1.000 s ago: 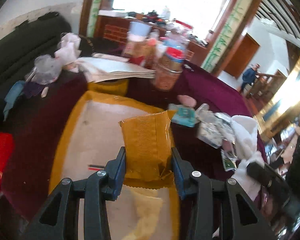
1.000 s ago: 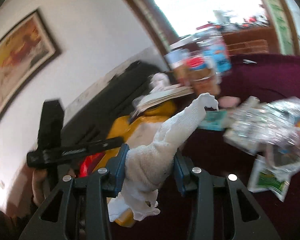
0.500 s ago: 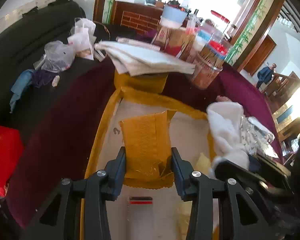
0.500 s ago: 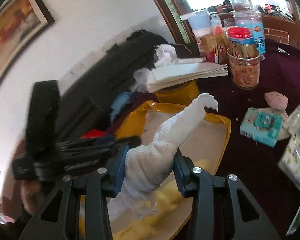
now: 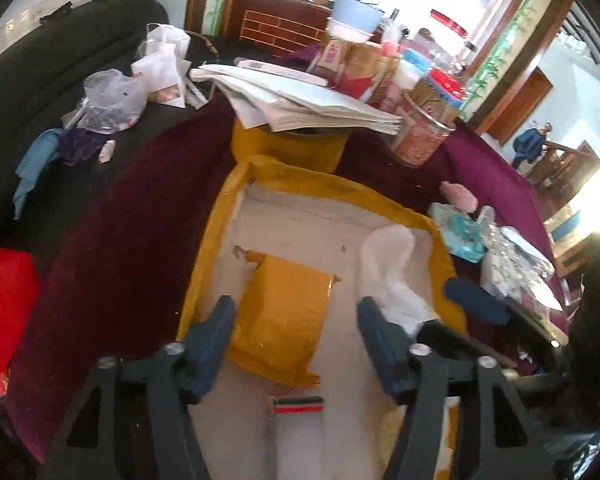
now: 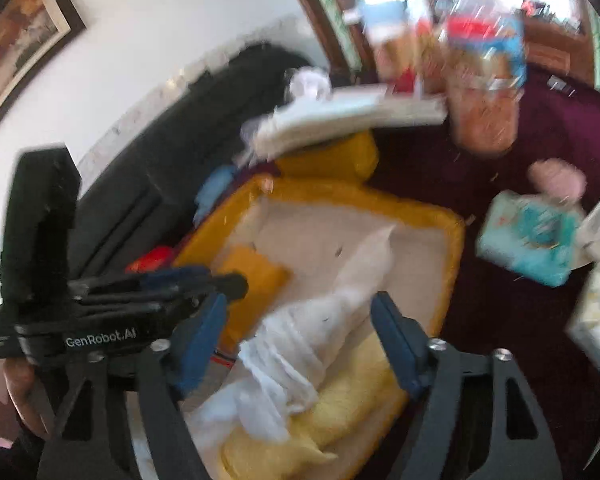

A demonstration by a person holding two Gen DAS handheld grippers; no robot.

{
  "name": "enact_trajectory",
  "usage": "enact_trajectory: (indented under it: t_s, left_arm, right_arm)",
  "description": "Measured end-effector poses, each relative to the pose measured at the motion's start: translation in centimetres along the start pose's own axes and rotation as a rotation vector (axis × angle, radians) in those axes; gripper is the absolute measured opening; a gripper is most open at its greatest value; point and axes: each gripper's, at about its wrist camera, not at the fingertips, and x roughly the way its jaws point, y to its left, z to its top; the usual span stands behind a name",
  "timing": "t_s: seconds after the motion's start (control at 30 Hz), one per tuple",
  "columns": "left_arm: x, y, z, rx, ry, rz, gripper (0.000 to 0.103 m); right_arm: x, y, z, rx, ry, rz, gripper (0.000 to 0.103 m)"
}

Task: Organize soft objects
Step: 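Lower the orange packet and white cloth into the tray and open both tools, then grasp the white mask bag with the left tool while the right tool reaches the cartoon pouch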

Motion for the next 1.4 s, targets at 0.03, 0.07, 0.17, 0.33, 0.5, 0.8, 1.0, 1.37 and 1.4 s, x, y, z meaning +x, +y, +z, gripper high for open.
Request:
enact_trajectory:
  t_s: [0.03,0.07,0.17,0.33,0.5,0.8,1.0,1.37,1.4]
  left_arm:
    - [-0.2,-0.2,0.0,0.003,-0.001,-0.004,0.074]
    - [-0.7,-0.4,-0.1,0.010,-0.013,0.008,0.075]
    - [-2.4,-1.5,-0.6,0.034,-0.065,0.034,0.075]
    - [-5.8,-6.7,-3.0,0.117,-0.164,0.004,0.076]
    - [-6.5,-13.7,-5.1,0.207,-0.155,-0.139,0.082]
    - [-1.3,-22.0,-4.6,0.221,-0.016,-0.240,0.082]
    - [2.0,-23.1,-3.1,0.175,0.036,-0.236,0.082]
    - [7.9,-24.5,0.6,0.044,0.151,-0.273,0.071]
    - [8.0,-24.6,0.7,0.038,0.154,-0.280,0.063]
  right_arm:
    - [-0.7,-0.2,-0.1,-0.001,-0.016,-0.002,0.085]
    - [-1.7,-0.4,-0.3,0.002,-0.035,0.000,0.087]
    - [-5.2,-1.2,-1.5,0.018,-0.077,0.006,0.087]
    - [-12.3,-3.9,-5.5,0.048,-0.178,-0.051,0.087]
    - [-17.3,-10.0,-7.4,0.176,-0.232,-0.123,0.086]
    - [-20.9,-22.7,-7.0,0.509,-0.318,-0.182,0.086]
    - [-19.3,-25.6,-8.8,0.585,-0.242,-0.242,0.086]
    - [-17.3,-25.8,-9.2,0.603,-0.139,-0.214,0.048]
    - [-17.3,-25.7,-9.2,0.602,-0.138,-0.210,0.046]
